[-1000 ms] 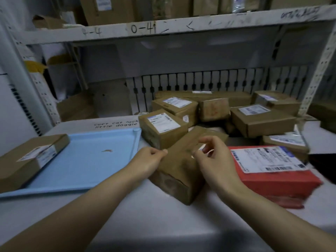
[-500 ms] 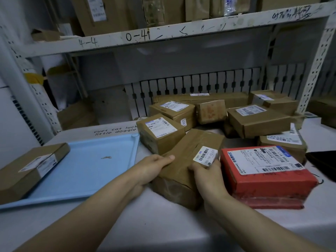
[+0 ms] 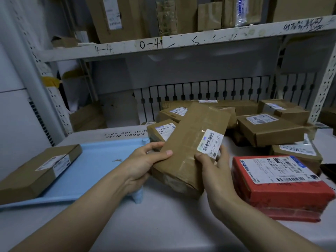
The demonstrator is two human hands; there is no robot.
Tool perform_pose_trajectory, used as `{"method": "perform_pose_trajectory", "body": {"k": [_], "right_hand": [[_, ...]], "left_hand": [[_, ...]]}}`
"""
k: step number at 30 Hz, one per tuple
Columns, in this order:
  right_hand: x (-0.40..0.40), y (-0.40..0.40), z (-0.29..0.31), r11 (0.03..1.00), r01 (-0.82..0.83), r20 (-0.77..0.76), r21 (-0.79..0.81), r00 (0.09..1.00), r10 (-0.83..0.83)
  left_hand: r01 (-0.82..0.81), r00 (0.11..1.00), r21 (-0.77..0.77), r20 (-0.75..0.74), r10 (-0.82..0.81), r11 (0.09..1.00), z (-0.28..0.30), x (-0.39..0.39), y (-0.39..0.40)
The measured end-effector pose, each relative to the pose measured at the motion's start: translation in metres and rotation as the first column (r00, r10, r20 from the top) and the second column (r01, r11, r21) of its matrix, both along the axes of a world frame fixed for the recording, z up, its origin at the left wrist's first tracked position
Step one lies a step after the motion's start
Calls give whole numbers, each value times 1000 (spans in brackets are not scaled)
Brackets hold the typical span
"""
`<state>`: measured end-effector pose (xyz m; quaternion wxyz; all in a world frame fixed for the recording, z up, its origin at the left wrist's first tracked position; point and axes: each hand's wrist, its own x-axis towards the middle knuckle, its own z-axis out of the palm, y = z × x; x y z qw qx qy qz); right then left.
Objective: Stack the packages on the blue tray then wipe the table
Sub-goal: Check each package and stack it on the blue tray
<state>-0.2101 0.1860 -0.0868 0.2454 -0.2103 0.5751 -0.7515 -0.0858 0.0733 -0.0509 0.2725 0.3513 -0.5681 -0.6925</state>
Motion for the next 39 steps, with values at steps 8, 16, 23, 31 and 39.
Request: {"method": "perform_pose_trajectory", "body": {"k": [8,16,23,31,39], "right_hand": [[-9,-19,23,929,-356,117,-101,923,366],[-17,-29,39,836,-547,-58,-38,836,545],[-23,-35,52,857,-515,-235,26,830,506],[-28,-29,59,839,-529,-391,128,751,532],[-23,-29,52,864,-458,-439,210,745,502]], "left_hand": [[-52,997,-45,-60,49,998,12,44,-19],[10,998,-138,-64,-19,990,21,62,-26],[71,989,-258,-104,-100,964,40,57,-26],[88,977,-319,-159,-145,944,39,63,-34],[35,981,-296,-172,-89,954,35,64,-34]]}}
